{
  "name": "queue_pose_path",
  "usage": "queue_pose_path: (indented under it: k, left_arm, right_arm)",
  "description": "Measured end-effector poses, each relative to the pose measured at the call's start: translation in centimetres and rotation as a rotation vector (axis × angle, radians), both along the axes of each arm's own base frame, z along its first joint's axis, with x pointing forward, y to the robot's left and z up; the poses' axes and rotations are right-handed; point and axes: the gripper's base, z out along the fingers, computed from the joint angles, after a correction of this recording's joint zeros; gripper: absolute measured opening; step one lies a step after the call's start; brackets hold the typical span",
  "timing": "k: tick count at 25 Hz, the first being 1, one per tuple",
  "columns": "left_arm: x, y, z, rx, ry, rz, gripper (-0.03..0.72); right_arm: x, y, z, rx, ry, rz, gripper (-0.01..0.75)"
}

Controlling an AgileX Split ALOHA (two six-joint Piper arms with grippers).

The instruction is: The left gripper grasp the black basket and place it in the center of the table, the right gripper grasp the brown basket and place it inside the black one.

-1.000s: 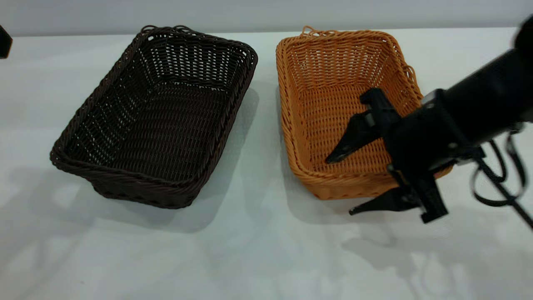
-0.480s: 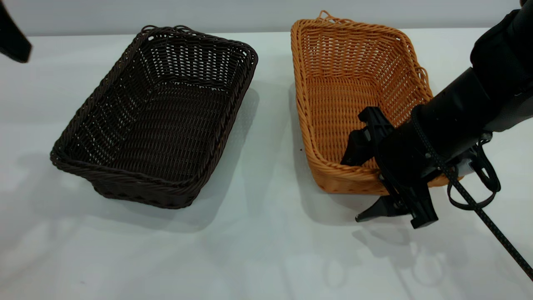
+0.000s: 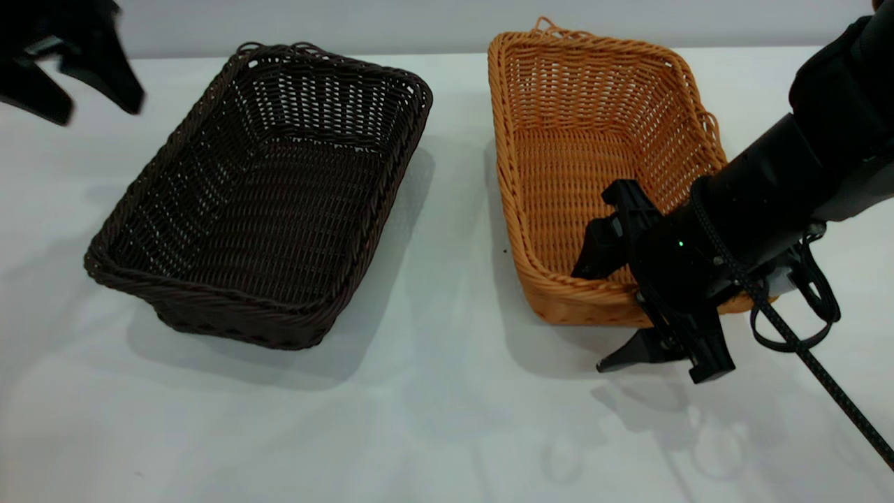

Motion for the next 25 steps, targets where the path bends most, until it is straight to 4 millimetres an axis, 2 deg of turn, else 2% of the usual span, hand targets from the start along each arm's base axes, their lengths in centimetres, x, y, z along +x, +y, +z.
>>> queue_pose_path:
  k: [6,9,12,15,17,20,21,25]
  left_arm:
    - [2.7,-2.6,-3.9,0.019,0.024,-0.114,0.543]
    - [3.5,-2.9,-6.0,0.024,0.042,-0.121,0.535]
    - [3.6,-2.8,-7.9,0.028,0.069,-0.118,0.499]
    - [3.5,-2.8,-9.0,0.030,0.090,-0.117,0.403]
    - [3.5,-2.8,-9.2,0.036,0.084,-0.129,0.290]
    - [3.6,-2.8,-9.1,0.052,0.064,-0.180,0.111]
    - [3.6,-2.8,-9.1,0.056,0.058,-0.194,0.086]
    - [3.6,-3.3,-9.1,0.071,0.049,-0.249,0.081]
  right_arm:
    - [0.0,0.0,0.0,0.001,0.000,-0.001,0.524]
    - [0.0,0.0,0.0,0.001,0.000,-0.001,0.496]
    - [0.0,0.0,0.0,0.001,0.000,-0.001,0.437]
    - [0.0,0.0,0.0,0.001,0.000,-0.001,0.344]
    - [0.0,0.0,0.0,0.001,0.000,-0.003,0.270]
    - [0.2,0.0,0.0,0.001,-0.005,-0.001,0.218]
    - [0.3,0.1,0.1,0.002,-0.008,-0.001,0.211]
    - [1.6,-0.3,0.6,0.016,-0.043,-0.015,0.205]
